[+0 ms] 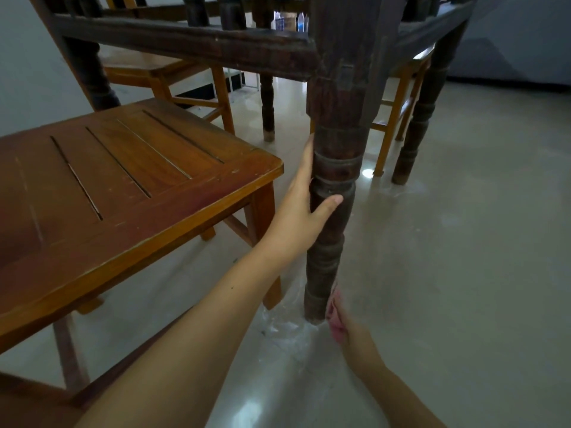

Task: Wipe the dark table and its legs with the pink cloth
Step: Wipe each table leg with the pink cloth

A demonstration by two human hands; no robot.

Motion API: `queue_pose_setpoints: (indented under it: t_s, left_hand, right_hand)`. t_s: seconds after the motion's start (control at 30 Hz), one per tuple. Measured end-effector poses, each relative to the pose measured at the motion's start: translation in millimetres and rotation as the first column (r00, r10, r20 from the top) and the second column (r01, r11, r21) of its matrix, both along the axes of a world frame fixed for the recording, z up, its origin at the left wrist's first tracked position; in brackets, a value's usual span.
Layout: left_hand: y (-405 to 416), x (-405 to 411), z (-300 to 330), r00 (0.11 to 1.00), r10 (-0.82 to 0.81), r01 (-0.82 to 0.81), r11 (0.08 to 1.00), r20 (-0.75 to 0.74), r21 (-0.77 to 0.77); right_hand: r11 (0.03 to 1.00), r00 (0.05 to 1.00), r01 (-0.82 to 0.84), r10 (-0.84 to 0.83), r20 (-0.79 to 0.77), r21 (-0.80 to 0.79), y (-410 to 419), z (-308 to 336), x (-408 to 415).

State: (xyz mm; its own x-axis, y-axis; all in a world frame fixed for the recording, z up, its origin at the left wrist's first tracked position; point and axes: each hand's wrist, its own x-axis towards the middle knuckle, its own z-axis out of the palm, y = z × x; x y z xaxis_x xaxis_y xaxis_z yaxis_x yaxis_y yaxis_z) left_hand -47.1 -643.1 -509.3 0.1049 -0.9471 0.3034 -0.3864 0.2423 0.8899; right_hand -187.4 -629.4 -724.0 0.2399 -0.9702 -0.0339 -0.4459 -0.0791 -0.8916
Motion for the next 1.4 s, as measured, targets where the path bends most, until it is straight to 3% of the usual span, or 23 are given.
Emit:
queue_pose_setpoints:
  t_s: [0.07, 0.13, 0.23, 0.33, 0.4, 0.43, 0.5, 0.57, 0.6, 0.67, 0.8, 0.9, 1.0, 1.13, 1.27, 1.4]
  left_hand:
    - [-1, 0, -1, 1.0, -0.005, 0.005, 1.0, -0.001, 0.001]
    - [-1, 1, -2, 1.0, -0.007, 0.007, 1.0, -0.004, 0.0]
    - [-1, 0, -1, 1.0, -0.008, 0.008, 1.0, 0.002, -0.016]
    - [-1, 0, 0, 1.0, -0.003, 0.003, 1.0, -0.001, -0.01]
    - [0, 0, -2, 1.0, -0.003, 0.003, 1.0, -0.011, -0.005]
    - [-1, 0, -3, 1.0, -0.007, 0.007, 1.0, -0.012, -0.011]
    - [-3, 1, -4, 1.0, -0.017, 0.017, 0.999, -0.008, -0.032]
    - [-4, 1, -5, 1.0, -0.005, 0.005, 1.0, -0.008, -0.021]
    - [-2, 0, -3, 1.0, 0.009, -0.009, 1.0, -0.008, 0.003]
    - [2, -4, 4, 0.999, 0.035, -0.035, 0.997, 0.0, 0.062]
    - [17, 3, 31, 0.987, 0.028, -0.069, 0.963, 0.161, 0.259]
    - [41, 13, 57, 0.975, -0.008, -0.082, 0.914, 0.22, 0.398]
    - [82, 15, 85, 0.949, 0.008, -0.163, 0.87, 0.316, 0.466]
    - [158, 15, 151, 0.943, 0.026, -0.211, 0.818, 0.331, 0.535]
    - [230, 17, 243, 0.965, 0.019, -0.171, 0.799, 0.261, 0.576]
    - [287, 26, 320, 0.946, 0.116, -0.281, 0.759, 0.302, 0.588]
  right_hand:
    - [0.998, 0.995, -0.006, 0.012, -0.096, 0.062, -1, 2, -7]
    - [0.99, 0.992, 0.124, -0.125, 0.019, 0.064, -13, 13, -5]
    - [0.991, 0.973, 0.13, -0.131, 0.187, 0.018, -29, 37, 9]
    - [0.994, 0.991, 0.057, -0.068, 0.117, 0.095, -24, 11, 18]
    - [0.935, 0.982, 0.061, -0.118, 0.146, 0.35, -9, -7, 19]
    - [0.882, 0.959, 0.082, -0.196, 0.204, 0.465, -5, -11, 19]
    - [0.837, 0.892, 0.105, -0.318, 0.322, 0.537, -5, -5, 28]
    - [0.757, 0.729, 0.065, -0.481, 0.487, 0.65, -6, 20, 41]
    - [0.715, 0.656, 0.067, -0.557, 0.509, 0.696, -7, 37, 44]
    - [0.699, 0.614, 0.07, -0.592, 0.522, 0.711, -4, 76, 45]
    - [0.763, 0.715, 0.006, -0.455, 0.531, 0.646, 11, 161, 19]
    - [0.829, 0.88, 0.02, -0.279, 0.384, 0.558, 21, 217, 2]
    - [0.874, 0.987, 0.051, -0.118, 0.11, 0.483, 41, 276, -7]
    - [0.899, 0.999, -0.012, 0.031, -0.037, 0.439, 79, 377, -14]
    - [0.904, 0.994, -0.1, 0.108, 0.003, 0.416, 114, 467, -11]
    - [0.872, 0.955, -0.251, 0.295, -0.042, 0.42, 144, 541, -1]
